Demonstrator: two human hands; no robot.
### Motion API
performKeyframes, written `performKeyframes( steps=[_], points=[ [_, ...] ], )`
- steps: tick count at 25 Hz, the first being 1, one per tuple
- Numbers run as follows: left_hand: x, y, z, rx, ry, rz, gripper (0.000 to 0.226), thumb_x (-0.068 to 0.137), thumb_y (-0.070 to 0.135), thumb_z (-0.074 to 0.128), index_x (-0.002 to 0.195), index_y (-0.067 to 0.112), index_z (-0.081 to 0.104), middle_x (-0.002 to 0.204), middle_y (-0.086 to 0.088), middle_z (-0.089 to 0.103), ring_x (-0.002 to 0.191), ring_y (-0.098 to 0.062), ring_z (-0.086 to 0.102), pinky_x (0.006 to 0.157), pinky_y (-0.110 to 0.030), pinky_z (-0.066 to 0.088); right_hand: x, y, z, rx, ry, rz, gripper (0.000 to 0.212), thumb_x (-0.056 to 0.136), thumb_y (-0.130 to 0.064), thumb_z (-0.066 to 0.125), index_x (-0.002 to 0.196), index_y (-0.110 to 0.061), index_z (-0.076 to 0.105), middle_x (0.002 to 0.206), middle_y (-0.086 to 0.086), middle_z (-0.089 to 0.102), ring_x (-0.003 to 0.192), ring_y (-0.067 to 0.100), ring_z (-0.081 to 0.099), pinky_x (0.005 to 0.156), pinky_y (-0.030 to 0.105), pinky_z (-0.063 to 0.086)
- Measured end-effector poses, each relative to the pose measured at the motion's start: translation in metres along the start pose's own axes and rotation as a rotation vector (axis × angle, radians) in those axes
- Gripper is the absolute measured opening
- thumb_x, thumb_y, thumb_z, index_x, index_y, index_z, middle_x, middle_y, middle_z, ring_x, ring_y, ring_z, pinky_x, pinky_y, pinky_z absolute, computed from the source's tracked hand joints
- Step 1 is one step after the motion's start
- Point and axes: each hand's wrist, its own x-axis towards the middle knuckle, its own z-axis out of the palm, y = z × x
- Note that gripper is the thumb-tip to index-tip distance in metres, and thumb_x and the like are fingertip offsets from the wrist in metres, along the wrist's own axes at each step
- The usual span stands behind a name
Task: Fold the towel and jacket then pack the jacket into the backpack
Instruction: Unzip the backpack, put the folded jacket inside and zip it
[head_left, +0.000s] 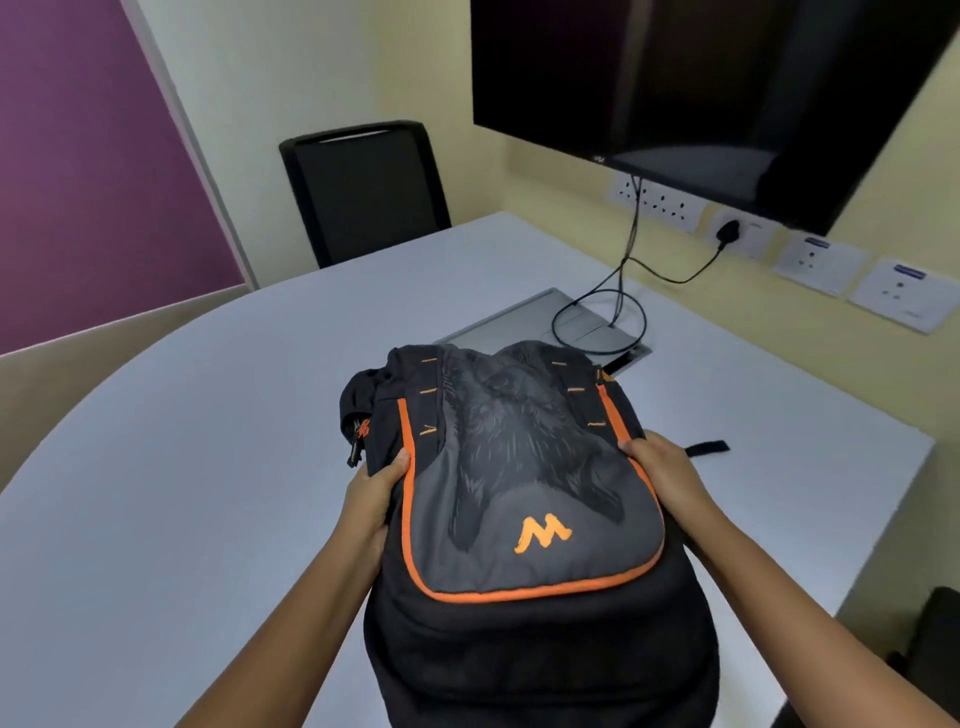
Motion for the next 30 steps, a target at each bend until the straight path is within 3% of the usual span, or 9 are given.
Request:
performKeyframes(
  steps=[5,11,14,17,20,22,24,26,30],
  points=[
    [0.018,0.009,0.077,0.122,-0.138,0.074,0.045,0.087,0.022,0.062,0.131,0.015,0.051,0.120,-0.011,0.064,0.105,-0.030,0.063,0.095,-0.047,0.048,0.002,0.009,-0.064,0.077,0.276,-0.189,0.024,0.093,-0.015,0.050,0.076,0.000,0.053,0.066,0.006,0.053,0.053,0.005,0.047,0.046,0.012,0.034],
    [0.063,-0.006,0.215,0.384,-0.239,0.152,0.034,0.090,0.016,0.059,0.123,0.010,0.055,0.112,-0.013,0.065,0.091,-0.026,0.064,0.075,-0.031,0.050,0.029,0.056,-0.144,0.182,0.530,-0.253,0.028,0.093,-0.016,0.053,0.065,-0.016,0.048,0.056,-0.006,0.048,0.050,0.003,0.042,0.048,0.015,0.033],
    [0.095,-0.032,0.285,0.587,-0.262,0.218,0.031,0.090,0.014,0.060,0.120,0.008,0.058,0.111,-0.012,0.064,0.087,-0.022,0.060,0.076,-0.028,0.045,0.053,0.077,-0.177,0.179,0.628,-0.281,0.027,0.090,-0.023,0.053,0.064,-0.024,0.046,0.056,-0.009,0.047,0.051,0.002,0.043,0.049,0.012,0.033],
    [0.124,-0.054,0.354,0.751,-0.316,0.273,0.022,0.089,0.015,0.061,0.110,0.009,0.061,0.099,-0.008,0.064,0.078,-0.016,0.061,0.067,-0.025,0.046,0.080,0.101,-0.212,0.182,0.742,-0.227,0.034,0.093,-0.013,0.054,0.064,-0.028,0.043,0.058,-0.008,0.046,0.055,-0.001,0.047,0.052,0.009,0.035],
    [0.156,-0.074,0.405,0.820,-0.389,0.333,0.025,0.089,0.015,0.061,0.114,0.011,0.062,0.101,-0.012,0.067,0.092,-0.029,0.065,0.081,-0.035,0.051,0.099,0.127,-0.224,0.221,0.891,-0.145,0.027,0.086,-0.042,0.052,0.065,-0.026,0.044,0.058,-0.008,0.049,0.058,-0.002,0.049,0.055,0.011,0.035],
    [0.167,-0.087,0.414,0.893,-0.383,0.352,0.032,0.088,0.015,0.062,0.119,0.011,0.061,0.101,-0.012,0.067,0.095,-0.028,0.064,0.082,-0.034,0.049,0.092,0.142,-0.213,0.242,0.891,-0.063,0.031,0.078,-0.054,0.047,0.072,-0.023,0.051,0.061,-0.006,0.055,0.065,-0.003,0.054,0.058,0.012,0.036],
    [0.177,-0.100,0.412,0.936,-0.367,0.297,0.030,0.088,0.017,0.062,0.117,0.010,0.062,0.102,-0.011,0.067,0.098,-0.028,0.063,0.083,-0.032,0.048,0.092,0.153,-0.200,0.223,0.823,0.051,0.029,0.088,-0.042,0.055,0.081,-0.013,0.057,0.065,-0.006,0.058,0.073,0.010,0.059,0.063,0.024,0.038],
    [0.202,-0.133,0.465,0.976,-0.412,0.230,0.031,0.091,0.021,0.058,0.119,0.008,0.061,0.115,-0.012,0.065,0.109,-0.026,0.060,0.094,-0.032,0.045,0.134,0.174,-0.230,0.179,0.754,0.165,0.020,0.091,-0.030,0.056,0.085,-0.010,0.058,0.073,-0.002,0.060,0.081,0.026,0.057,0.066,0.031,0.035],
    [0.180,-0.154,0.480,1.219,-0.600,0.296,0.045,0.098,0.036,0.040,0.136,0.011,0.045,0.141,-0.009,0.047,0.130,-0.023,0.044,0.106,-0.030,0.031,0.152,0.159,-0.220,0.020,0.560,0.056,0.018,0.090,-0.035,0.057,0.081,-0.019,0.055,0.076,-0.007,0.059,0.076,0.018,0.056,0.060,0.026,0.040]
  ],
)
